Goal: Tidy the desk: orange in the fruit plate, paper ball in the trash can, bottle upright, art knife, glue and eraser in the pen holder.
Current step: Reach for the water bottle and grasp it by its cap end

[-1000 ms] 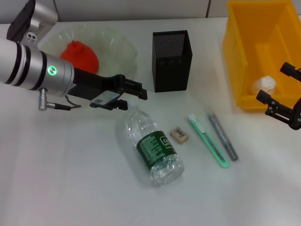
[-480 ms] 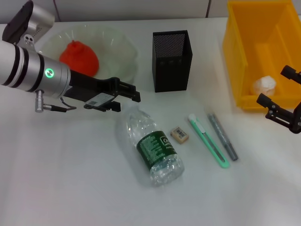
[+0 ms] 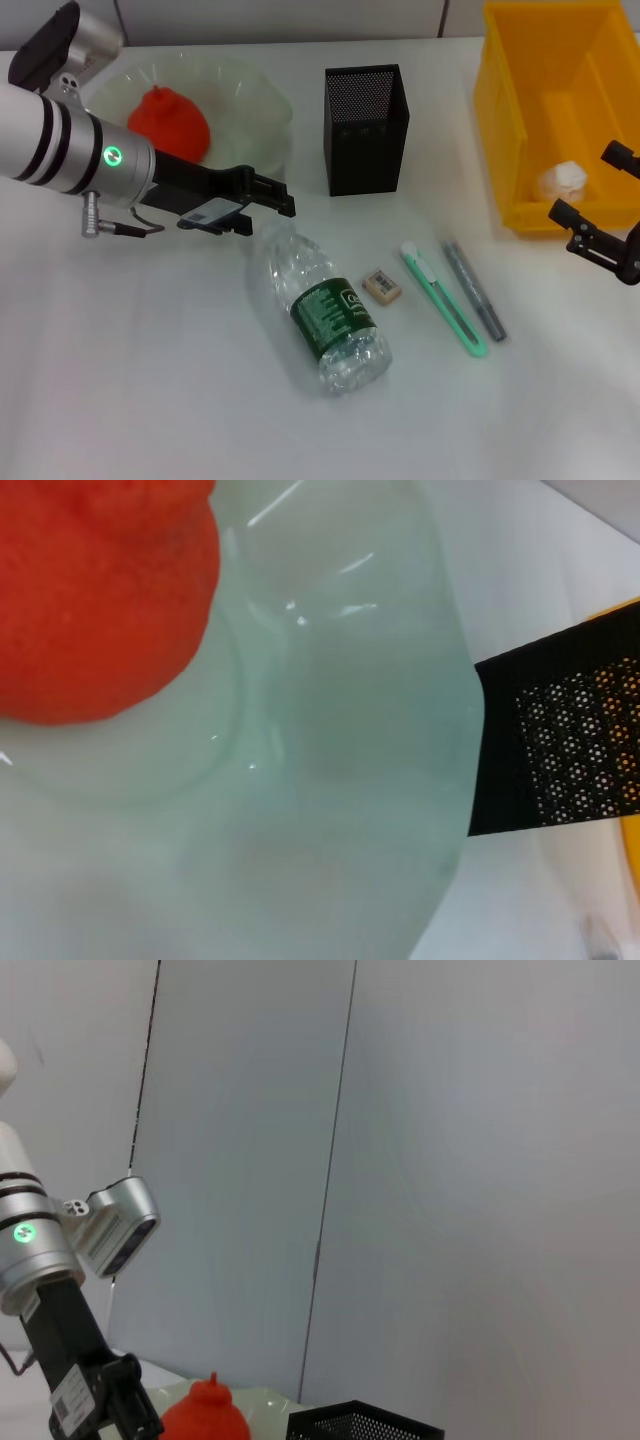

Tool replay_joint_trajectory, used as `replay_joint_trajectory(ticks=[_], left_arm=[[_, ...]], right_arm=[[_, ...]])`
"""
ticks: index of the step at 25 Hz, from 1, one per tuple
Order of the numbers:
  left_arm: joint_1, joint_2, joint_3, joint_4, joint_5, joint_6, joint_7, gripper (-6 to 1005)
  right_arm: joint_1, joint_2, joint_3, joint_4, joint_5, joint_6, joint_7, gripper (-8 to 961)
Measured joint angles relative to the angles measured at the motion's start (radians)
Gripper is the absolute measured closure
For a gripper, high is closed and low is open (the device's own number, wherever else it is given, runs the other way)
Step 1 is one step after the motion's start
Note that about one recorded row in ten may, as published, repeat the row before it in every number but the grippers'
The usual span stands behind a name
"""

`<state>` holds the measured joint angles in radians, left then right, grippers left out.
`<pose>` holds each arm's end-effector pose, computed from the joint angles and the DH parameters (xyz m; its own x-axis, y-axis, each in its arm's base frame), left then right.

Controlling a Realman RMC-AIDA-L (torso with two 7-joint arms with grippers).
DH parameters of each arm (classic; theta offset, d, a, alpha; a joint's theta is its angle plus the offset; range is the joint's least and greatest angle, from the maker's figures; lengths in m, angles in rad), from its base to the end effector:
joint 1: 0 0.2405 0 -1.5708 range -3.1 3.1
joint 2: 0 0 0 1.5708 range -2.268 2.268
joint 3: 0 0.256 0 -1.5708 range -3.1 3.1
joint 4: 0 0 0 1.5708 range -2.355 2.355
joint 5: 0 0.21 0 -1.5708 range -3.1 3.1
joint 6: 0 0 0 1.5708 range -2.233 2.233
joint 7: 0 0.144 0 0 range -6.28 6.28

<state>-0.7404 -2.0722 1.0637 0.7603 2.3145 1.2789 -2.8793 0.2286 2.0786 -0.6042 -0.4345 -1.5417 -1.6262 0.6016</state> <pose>-0.2165 0.3897 -0.0339 0.0974 0.9720 0.2140 0.9913 -0.0757 -0.1072 0.3301 0.2500 0.0203 0.7662 0.1342 -0.6284 -0.3948 -0.6733 -0.6252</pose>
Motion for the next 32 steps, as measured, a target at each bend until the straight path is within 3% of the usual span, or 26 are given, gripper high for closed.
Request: replay_joint_trajectory(ticks=[32], left_arm=[[-0.005, -0.007, 0.052, -0.042, -0.011, -0.065, 0.002, 376]], right_arm=[[-0.004, 0.000, 0.042, 0.009, 0.000, -0.017, -0.008, 110]])
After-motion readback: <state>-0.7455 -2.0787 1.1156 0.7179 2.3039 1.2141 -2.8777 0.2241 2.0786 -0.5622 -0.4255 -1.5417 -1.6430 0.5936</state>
